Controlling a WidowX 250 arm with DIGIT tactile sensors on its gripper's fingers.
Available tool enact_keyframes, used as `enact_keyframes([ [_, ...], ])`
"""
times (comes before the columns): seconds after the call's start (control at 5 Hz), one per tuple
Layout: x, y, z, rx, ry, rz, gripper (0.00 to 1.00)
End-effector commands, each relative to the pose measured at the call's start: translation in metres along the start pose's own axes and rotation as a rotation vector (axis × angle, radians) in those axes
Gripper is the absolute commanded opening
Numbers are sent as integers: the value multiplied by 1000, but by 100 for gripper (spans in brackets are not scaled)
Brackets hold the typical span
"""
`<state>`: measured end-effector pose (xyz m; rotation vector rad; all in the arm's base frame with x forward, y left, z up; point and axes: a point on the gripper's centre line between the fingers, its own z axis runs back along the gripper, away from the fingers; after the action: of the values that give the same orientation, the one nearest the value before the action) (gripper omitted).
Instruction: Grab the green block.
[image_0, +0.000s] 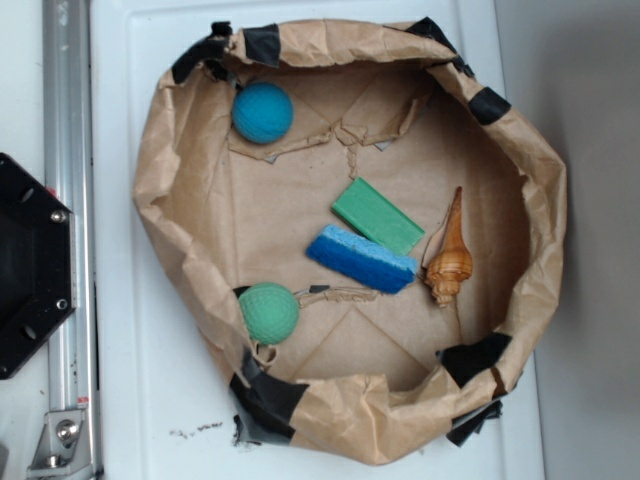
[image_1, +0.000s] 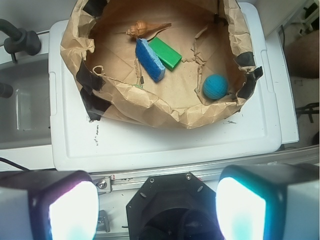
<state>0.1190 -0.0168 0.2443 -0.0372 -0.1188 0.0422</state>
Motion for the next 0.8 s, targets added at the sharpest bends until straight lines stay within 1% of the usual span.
enact_keyframes([
  [0.0, 0, 0, 0, 0, 0, 0, 100],
  [0.2, 38, 8, -31, 135, -39, -100, 100],
  [0.4, 80, 4, -63, 99, -147, -255, 100],
  [0.6, 104, 1, -112, 124, -158, -403, 100],
])
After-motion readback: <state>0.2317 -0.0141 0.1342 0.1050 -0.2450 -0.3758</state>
